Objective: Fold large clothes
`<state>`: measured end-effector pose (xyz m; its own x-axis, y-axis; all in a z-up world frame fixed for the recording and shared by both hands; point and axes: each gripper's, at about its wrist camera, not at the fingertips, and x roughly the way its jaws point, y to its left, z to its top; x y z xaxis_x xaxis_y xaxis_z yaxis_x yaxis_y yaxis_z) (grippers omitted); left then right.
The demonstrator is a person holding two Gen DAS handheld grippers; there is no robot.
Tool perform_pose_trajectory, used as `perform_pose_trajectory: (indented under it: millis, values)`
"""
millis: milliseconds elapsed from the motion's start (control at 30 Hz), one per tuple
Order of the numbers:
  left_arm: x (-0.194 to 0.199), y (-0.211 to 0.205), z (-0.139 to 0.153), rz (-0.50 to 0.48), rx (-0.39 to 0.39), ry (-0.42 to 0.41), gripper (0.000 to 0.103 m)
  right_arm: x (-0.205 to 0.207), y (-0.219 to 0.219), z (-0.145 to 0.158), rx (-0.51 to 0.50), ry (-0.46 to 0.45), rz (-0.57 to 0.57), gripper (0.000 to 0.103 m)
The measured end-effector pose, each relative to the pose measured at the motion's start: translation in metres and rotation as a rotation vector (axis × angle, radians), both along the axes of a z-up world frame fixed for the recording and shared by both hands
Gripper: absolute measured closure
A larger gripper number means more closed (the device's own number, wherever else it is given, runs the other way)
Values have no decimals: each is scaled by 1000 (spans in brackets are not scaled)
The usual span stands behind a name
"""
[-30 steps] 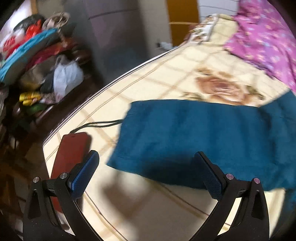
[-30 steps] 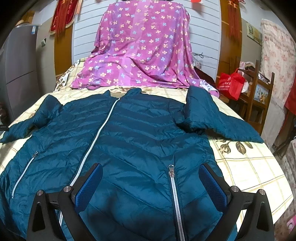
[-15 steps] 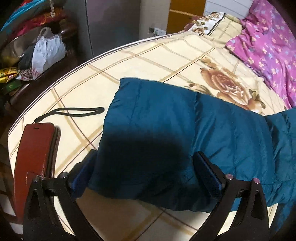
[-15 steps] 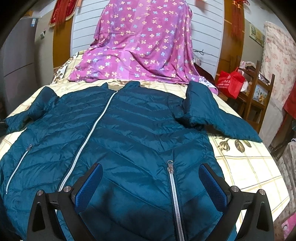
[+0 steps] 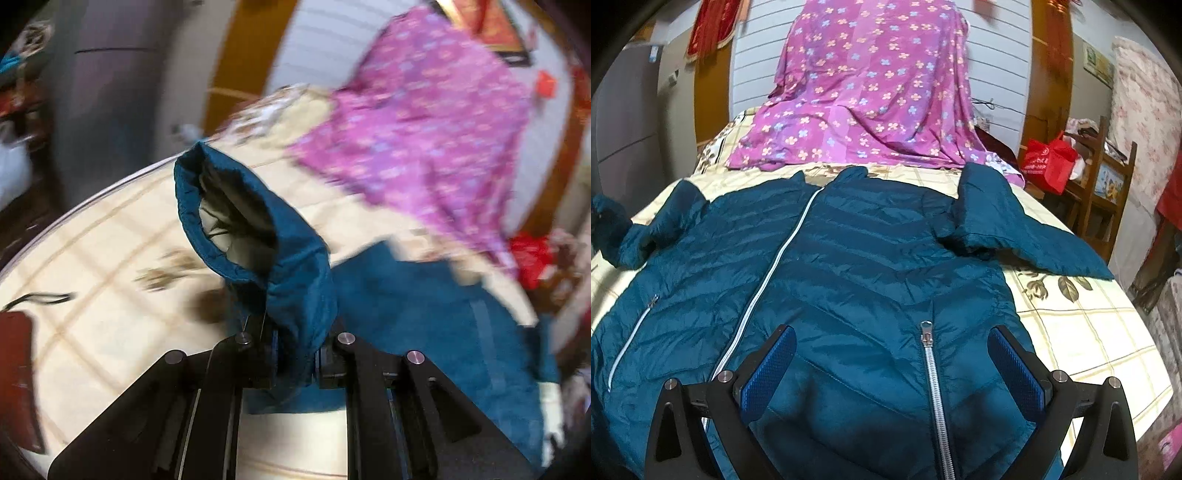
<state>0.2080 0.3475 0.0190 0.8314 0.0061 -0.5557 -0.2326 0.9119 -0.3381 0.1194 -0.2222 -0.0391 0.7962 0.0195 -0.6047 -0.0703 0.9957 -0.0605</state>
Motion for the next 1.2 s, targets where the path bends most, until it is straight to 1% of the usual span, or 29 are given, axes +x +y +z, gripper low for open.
perform_pose_trajectory:
  millis: [67, 133, 233, 267, 333, 433, 600, 700, 800, 933, 967, 1067, 1167, 1200]
  values:
    - [7, -28, 18, -62, -33, -41, 91, -1, -3, 1, 9, -1, -7, 0]
    - [17, -57, 33, -110, -52, -61, 91, -3, -6, 2, 13, -1, -10, 0]
    - [33, -101, 44, -167, -33, -60, 91, -7, -9, 3, 8, -6, -9, 0]
    - [41, -123, 46, -194, -25, -56, 91, -8, -10, 3, 7, -7, -9, 0]
    - [49, -148, 47, -224, -23, -48, 91, -9, -13, 5, 6, -7, -12, 0]
    - [65, -196, 43, -285, -50, -30, 91, -11, -19, 4, 3, -7, -20, 0]
    - [84, -262, 40, -376, -83, -14, 91, -12, -33, 2, 17, 16, -48, 0]
    - [98, -300, 37, -443, -150, -11, 91, -9, -42, -1, 22, 36, -74, 0]
    - [114, -335, 31, -493, -192, 1, 91, -5, -51, -6, 41, 69, -98, 0]
    - [135, -370, 14, -541, -256, 40, 91, -1, -59, -11, 66, 105, -123, 0]
    - [142, -379, 6, -552, -292, 56, 91, 0, -60, -12, 64, 110, -127, 0]
    - [160, -396, -15, -561, -346, 95, 91, 4, -61, -17, 37, 141, -139, 0]
    - [169, -409, -39, -568, -365, 139, 91, 6, -63, -21, 25, 164, -141, 0]
    - [170, -413, -46, -567, -370, 156, 88, 6, -64, -22, 31, 169, -139, 0]
